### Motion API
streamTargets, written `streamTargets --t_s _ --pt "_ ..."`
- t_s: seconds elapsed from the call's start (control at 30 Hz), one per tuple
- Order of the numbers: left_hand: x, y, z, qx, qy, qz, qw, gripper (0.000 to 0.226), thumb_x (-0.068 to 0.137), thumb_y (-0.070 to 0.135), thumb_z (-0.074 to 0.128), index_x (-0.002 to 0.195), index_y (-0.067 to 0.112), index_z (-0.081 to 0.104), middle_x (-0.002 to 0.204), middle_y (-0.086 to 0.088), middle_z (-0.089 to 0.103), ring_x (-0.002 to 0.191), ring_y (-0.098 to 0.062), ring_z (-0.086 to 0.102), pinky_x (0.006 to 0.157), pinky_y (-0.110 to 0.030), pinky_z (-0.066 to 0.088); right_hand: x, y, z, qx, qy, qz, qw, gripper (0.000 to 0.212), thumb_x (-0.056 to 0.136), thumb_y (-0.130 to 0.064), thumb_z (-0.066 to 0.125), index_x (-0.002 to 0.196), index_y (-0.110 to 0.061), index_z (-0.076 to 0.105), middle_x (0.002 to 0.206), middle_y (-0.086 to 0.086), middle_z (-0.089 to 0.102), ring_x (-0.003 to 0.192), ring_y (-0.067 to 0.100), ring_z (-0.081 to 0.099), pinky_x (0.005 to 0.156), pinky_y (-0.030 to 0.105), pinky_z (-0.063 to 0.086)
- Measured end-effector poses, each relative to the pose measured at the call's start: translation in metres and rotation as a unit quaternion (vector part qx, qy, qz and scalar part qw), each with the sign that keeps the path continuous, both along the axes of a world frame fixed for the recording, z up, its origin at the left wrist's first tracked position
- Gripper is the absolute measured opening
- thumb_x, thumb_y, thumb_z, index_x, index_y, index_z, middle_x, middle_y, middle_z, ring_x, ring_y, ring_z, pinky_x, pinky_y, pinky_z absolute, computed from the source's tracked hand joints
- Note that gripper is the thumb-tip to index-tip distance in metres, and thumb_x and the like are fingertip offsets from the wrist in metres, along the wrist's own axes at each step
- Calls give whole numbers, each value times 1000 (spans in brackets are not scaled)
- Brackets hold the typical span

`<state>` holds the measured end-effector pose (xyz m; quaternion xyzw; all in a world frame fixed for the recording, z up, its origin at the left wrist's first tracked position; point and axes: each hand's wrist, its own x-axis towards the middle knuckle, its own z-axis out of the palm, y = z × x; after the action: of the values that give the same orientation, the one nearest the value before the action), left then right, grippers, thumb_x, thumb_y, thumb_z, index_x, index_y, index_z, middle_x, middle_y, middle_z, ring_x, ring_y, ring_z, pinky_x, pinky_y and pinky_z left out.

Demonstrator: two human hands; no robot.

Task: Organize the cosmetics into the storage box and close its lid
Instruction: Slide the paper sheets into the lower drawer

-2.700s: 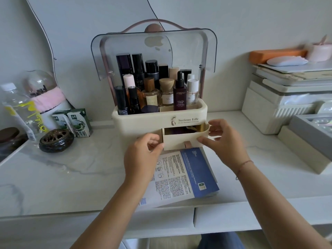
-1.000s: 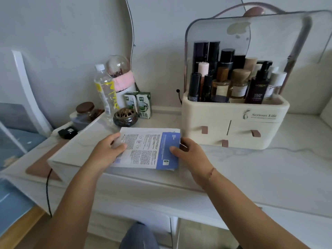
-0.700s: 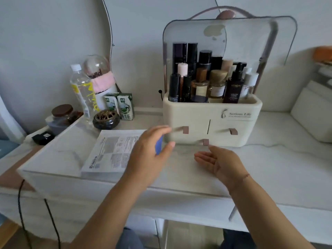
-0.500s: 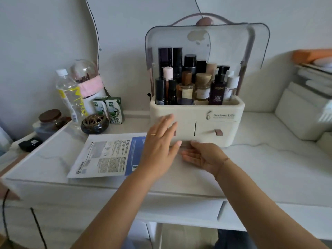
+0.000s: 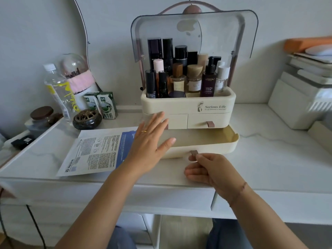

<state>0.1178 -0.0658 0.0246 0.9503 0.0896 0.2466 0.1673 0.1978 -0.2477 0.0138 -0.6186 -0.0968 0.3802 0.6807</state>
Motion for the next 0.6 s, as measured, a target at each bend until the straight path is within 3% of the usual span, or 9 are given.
streamTargets --t_s 0.07,0.1,0.13,0.2,0.27,0.33,0.4,0.5,0.6 --pt "-14 2 0 -9 1 11 1000 75 85 60 35 148 20 29 157 10 13 145 -5 2 119 -35 -1 -2 -10 1 -48 -94 -25 994 21 95 -16 48 94 -3 65 66 11 71 57 22 69 52 26 55" --pt "-21 3 -1 4 4 11 1000 75 83 61 39 146 21 32 156 11 16 145 -5 5 119 -34 -1 0 -16 -1 -89 -195 -52 975 17 93 -18 52 91 -9 66 64 5 71 55 18 67 50 23 53" --pt "-28 2 -3 25 16 6 1000 73 83 61 43 145 23 34 155 12 20 145 -5 8 119 -33 -1 4 -22 -3 -141 -328 -93 930 12 90 -22 57 89 -15 66 65 0 70 57 15 66 51 19 49" --pt "-33 -5 -6 65 50 -18 996 66 86 57 51 143 26 39 152 12 30 143 -5 17 118 -30 -1 13 -31 -7 -231 -545 -161 790 10 83 -26 65 93 -24 66 85 -8 66 79 17 61 67 20 42" --pt "-28 -17 -9 78 56 -21 995 57 87 46 59 138 24 47 144 8 46 136 -9 36 114 -25 3 24 -33 -12 -294 -612 -147 720 26 80 -29 69 106 -25 66 109 -3 60 106 25 51 89 33 29" --pt "-22 -26 -9 66 24 17 997 41 87 31 65 126 21 60 125 2 65 118 -20 56 107 -24 22 32 -31 -15 -315 -609 -112 719 25 82 -32 67 107 -26 67 113 -3 61 118 27 45 102 36 17" --pt "-19 -28 -8 39 0 54 998 27 88 20 64 114 21 69 105 1 72 101 -26 62 93 -28 41 32 -30 -15 -286 -616 -120 724 12 83 -28 67 95 -26 69 97 -4 66 107 27 51 103 40 20" --pt "-23 -24 -11 2 -22 82 996 20 89 15 62 103 23 73 95 5 73 91 -20 64 70 -25 42 23 -31 -16 -236 -626 -135 730 3 82 -22 69 83 -24 70 80 -7 65 89 21 53 96 38 28" --pt "-31 -24 -12 -4 -33 61 998 18 85 9 66 96 20 75 88 5 73 85 -19 66 68 -22 41 15 -36 -18 -218 -629 -124 736 4 81 -18 70 83 -22 71 78 -9 65 83 15 47 87 38 37"
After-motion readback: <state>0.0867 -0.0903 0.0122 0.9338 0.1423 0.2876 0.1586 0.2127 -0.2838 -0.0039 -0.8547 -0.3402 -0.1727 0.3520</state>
